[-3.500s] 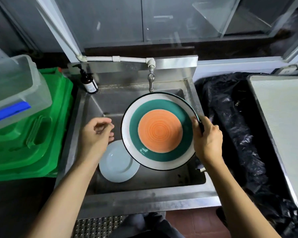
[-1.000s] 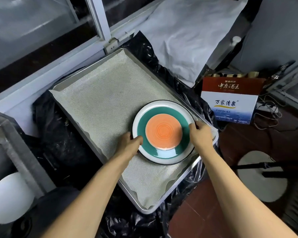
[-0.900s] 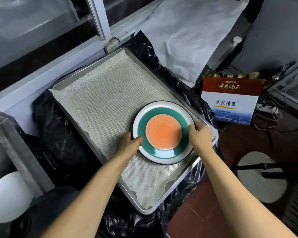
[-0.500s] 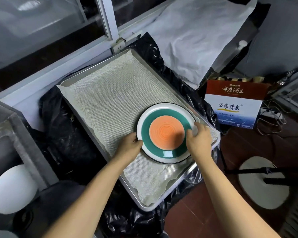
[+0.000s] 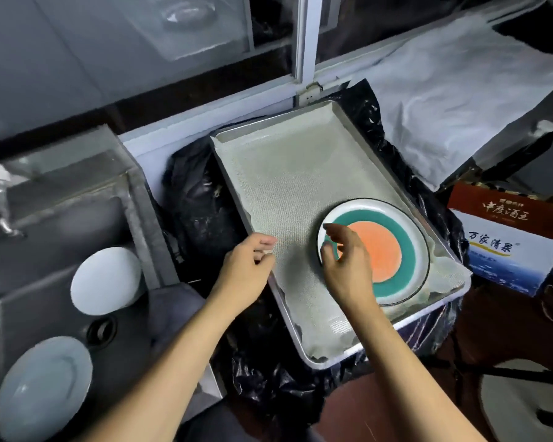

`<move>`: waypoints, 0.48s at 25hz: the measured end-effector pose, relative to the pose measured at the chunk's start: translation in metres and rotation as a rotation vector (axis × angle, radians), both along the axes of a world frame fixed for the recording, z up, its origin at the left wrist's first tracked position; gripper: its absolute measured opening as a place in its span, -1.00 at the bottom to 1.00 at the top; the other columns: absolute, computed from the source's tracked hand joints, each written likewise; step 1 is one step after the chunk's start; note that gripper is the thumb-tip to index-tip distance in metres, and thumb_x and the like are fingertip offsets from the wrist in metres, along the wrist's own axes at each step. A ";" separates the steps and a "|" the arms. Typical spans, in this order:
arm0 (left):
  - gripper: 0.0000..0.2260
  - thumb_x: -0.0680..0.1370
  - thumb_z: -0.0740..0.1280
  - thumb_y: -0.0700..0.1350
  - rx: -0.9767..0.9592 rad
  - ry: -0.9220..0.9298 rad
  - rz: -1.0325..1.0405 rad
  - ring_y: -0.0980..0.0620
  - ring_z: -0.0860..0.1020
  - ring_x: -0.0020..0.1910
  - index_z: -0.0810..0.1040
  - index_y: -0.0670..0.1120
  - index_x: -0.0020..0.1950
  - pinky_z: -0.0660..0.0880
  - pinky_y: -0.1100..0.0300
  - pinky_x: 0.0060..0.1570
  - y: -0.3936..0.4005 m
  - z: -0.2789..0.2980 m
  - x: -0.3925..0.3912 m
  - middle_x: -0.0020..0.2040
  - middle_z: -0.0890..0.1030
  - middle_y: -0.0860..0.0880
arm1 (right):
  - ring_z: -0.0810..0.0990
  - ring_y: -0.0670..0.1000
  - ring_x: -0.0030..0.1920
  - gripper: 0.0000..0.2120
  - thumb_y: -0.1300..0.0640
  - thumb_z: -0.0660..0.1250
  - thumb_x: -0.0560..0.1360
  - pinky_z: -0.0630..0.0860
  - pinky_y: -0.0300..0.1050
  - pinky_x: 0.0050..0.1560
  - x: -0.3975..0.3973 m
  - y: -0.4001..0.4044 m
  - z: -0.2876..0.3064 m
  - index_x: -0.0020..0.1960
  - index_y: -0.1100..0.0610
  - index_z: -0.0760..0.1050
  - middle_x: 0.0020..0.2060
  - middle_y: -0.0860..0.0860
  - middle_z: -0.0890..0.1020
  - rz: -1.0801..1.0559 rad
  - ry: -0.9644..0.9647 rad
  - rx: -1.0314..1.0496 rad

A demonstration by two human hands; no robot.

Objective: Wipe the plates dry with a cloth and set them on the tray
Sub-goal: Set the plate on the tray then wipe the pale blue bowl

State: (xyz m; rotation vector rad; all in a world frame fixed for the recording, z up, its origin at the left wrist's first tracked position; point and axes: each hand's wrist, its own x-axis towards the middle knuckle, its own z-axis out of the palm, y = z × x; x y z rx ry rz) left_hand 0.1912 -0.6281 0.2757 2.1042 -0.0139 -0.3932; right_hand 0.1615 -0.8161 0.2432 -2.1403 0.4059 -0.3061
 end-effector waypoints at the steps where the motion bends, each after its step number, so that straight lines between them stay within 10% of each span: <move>1: -0.75 0.59 0.29 -0.21 -0.004 -0.016 0.036 0.32 0.56 -0.03 0.61 0.08 0.17 0.44 0.54 -0.12 0.014 0.003 -0.006 0.08 0.62 0.20 | 0.61 0.09 0.14 -0.71 0.27 0.30 0.57 0.51 0.06 0.23 0.001 0.014 0.004 0.27 0.18 0.58 0.12 0.08 0.66 0.039 -0.026 -0.002; 12: -0.68 0.56 0.25 -0.36 -0.044 -0.062 0.444 0.05 0.60 -0.06 0.59 0.04 0.09 0.57 0.10 0.03 0.183 0.018 -0.088 0.02 0.66 0.07 | 0.61 -0.07 0.04 -0.69 0.23 0.28 0.58 0.50 -0.16 0.14 -0.019 0.197 0.025 0.30 0.07 0.55 0.11 -0.03 0.64 0.450 -0.022 0.067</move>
